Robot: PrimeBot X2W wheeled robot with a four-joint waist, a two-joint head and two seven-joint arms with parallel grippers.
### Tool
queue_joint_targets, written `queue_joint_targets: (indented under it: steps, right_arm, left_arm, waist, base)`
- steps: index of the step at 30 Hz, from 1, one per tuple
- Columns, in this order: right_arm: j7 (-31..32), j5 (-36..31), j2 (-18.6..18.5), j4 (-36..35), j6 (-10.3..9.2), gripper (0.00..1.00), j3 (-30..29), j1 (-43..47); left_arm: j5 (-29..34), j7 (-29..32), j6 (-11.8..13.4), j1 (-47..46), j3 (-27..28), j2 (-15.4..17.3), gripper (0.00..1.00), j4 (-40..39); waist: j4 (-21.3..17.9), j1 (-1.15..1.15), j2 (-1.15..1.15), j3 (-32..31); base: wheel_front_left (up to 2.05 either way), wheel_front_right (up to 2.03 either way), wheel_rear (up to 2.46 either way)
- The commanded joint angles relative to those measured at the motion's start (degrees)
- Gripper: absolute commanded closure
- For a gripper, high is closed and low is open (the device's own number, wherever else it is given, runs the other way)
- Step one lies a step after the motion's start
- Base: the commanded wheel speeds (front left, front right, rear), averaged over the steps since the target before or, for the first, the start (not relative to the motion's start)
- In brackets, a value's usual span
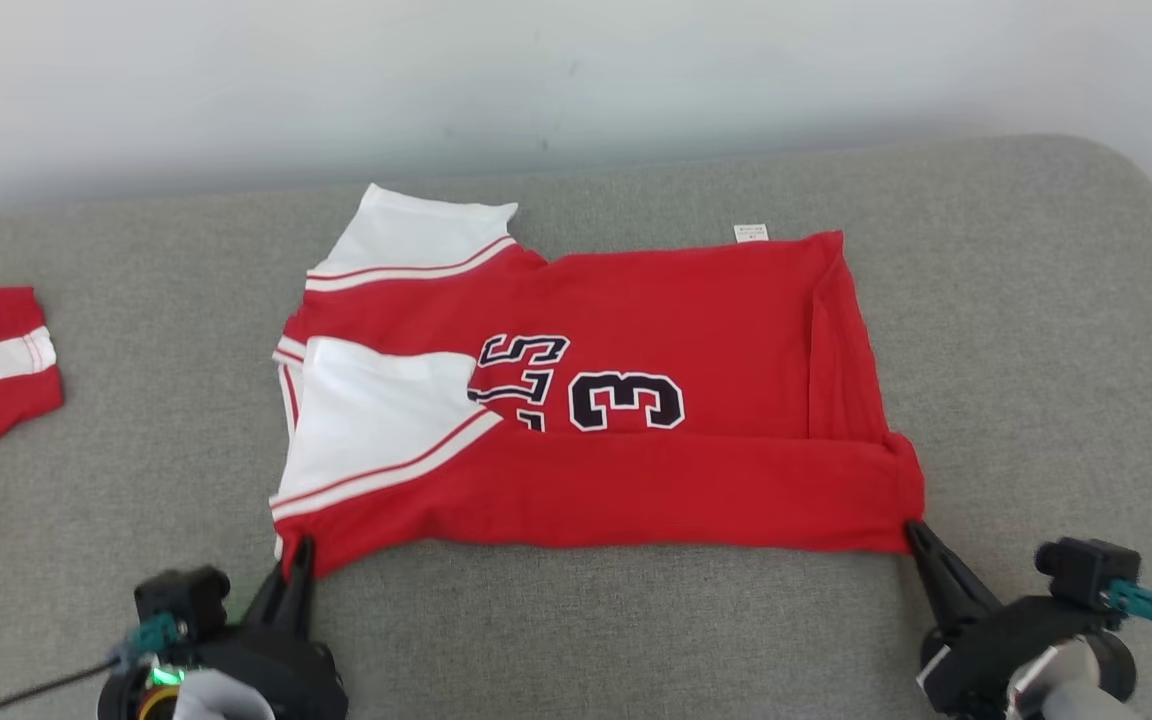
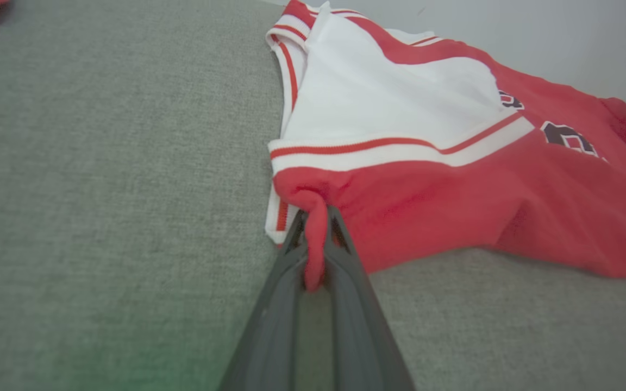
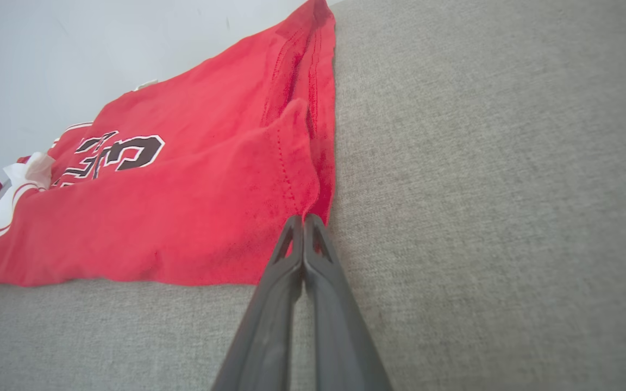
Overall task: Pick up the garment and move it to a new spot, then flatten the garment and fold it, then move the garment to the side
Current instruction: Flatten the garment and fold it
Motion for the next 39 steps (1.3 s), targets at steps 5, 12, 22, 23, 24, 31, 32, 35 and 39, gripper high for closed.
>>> queue_joint_targets:
  steps: [5,12,22,23,24,31,32,35,39]
  right_arm:
    - [-0.06,-0.89,-2.08,-3.08,0.03,1.00,-2.34,5.21]
    - [-0.07,0.41,-5.28,-7.19,0.03,1.00,-4.40,12.43]
    - [-0.05,2.20,-7.43,-6.41,0.03,1.00,-2.50,13.99]
    - [-0.06,2.20,-7.23,-6.08,0.03,1.00,-2.22,13.66]
    - [-0.06,1.97,-7.09,-5.73,0.03,0.82,-2.16,13.17]
    - [-0.07,-0.57,-6.78,-6.59,0.03,0.00,-3.78,11.48]
    - [-0.06,-1.07,-6.69,-7.07,0.03,0.00,-4.39,11.55]
    - [-0.07,-3.02,-6.60,-9.17,0.03,0.00,-6.82,11.34]
    - [-0.06,-6.86,-3.65,-11.92,0.03,0.00,-10.98,11.47]
  left_arm:
    - [0.43,-0.10,-0.31,6.20,0.96,-0.02,1.00,-3.96]
    - [-0.03,-0.12,0.02,15.00,2.32,0.20,1.00,-9.54]
    - [-0.93,0.15,2.16,21.29,2.35,-0.94,1.00,-14.29]
    - [-0.98,0.27,2.31,21.29,2.38,-0.89,1.00,-14.24]
    - [-0.53,0.27,2.64,21.23,2.24,-0.67,0.87,-14.29]
    - [-0.09,0.03,3.67,21.77,4.24,0.13,0.00,-17.12]
    - [0.37,-0.01,3.80,21.85,4.61,0.47,0.00,-17.95]
    - [1.43,-0.07,4.49,21.99,6.56,0.78,0.00,-21.42]
    - [5.77,-0.09,4.77,22.43,11.59,0.22,0.00,-28.17]
  waist:
    - [0.06,0.00,0.00,-2.80]
    - [0.20,0.00,0.00,-4.16]
    - [0.57,0.00,0.00,-3.19]
    - [0.65,0.00,0.00,-3.25]
    - [0.69,0.00,0.00,-3.38]
    - [0.69,0.00,0.00,-4.27]
    - [0.73,0.00,0.00,-4.35]
    - [0.80,0.00,0.00,-4.40]
    - [0.76,0.00,0.00,-4.38]
  base:
    - [0.00,0.00,0.00]
    - [0.00,0.00,0.00]
    - [0.00,0.00,0.00]
    - [0.00,0.00,0.00]
    - [0.00,0.00,0.00]
    - [0.00,0.00,0.00]
    - [0.00,0.00,0.00]
    - [0.00,0.00,0.00]
    - [0.00,0.00,0.00]
